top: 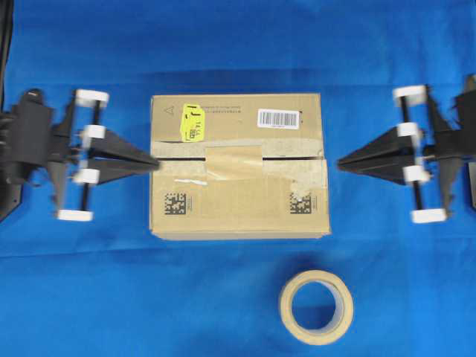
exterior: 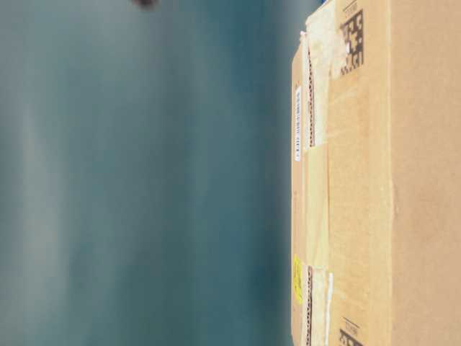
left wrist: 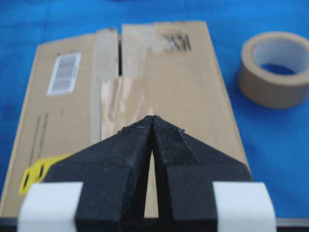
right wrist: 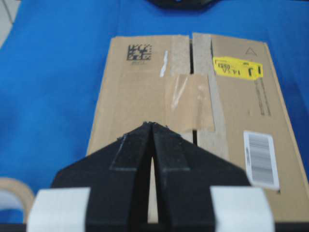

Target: Apply tape along the seams of the closed cardboard box to seal it securely.

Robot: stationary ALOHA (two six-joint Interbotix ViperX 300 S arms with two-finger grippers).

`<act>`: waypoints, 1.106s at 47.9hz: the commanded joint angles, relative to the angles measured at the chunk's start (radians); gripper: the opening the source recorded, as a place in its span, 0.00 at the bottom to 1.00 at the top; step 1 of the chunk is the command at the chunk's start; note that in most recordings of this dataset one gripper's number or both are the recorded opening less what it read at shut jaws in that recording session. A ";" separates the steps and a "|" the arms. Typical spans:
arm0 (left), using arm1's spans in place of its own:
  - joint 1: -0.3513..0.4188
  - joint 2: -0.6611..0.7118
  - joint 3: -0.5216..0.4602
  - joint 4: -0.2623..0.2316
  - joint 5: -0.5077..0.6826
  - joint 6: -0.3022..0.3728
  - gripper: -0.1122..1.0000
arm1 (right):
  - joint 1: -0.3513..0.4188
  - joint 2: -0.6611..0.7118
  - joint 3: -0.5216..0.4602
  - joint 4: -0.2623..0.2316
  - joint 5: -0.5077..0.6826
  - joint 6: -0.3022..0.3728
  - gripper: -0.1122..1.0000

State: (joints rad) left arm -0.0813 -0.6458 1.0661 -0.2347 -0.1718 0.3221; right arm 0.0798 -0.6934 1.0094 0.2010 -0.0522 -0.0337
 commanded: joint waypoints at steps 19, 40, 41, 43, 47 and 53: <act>0.002 -0.371 0.193 -0.002 0.129 -0.002 0.10 | -0.011 -0.281 0.146 -0.002 0.176 0.009 0.10; 0.002 -0.454 0.265 -0.002 0.196 -0.003 0.10 | -0.037 -0.215 0.238 0.008 0.118 0.015 0.10; 0.002 -0.453 0.265 -0.002 0.196 -0.003 0.10 | -0.038 -0.213 0.238 0.008 0.117 0.015 0.10; 0.002 -0.453 0.265 -0.002 0.196 -0.003 0.10 | -0.037 -0.210 0.238 0.008 0.112 0.015 0.10; 0.002 -0.454 0.267 -0.002 0.196 -0.003 0.10 | -0.037 -0.212 0.238 0.009 0.109 0.015 0.10; 0.002 -0.454 0.265 -0.002 0.196 -0.003 0.10 | -0.037 -0.213 0.236 0.008 0.107 0.015 0.10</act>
State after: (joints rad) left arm -0.0813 -1.1060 1.3438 -0.2332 0.0291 0.3206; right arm 0.0445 -0.9097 1.2594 0.2071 0.0660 -0.0199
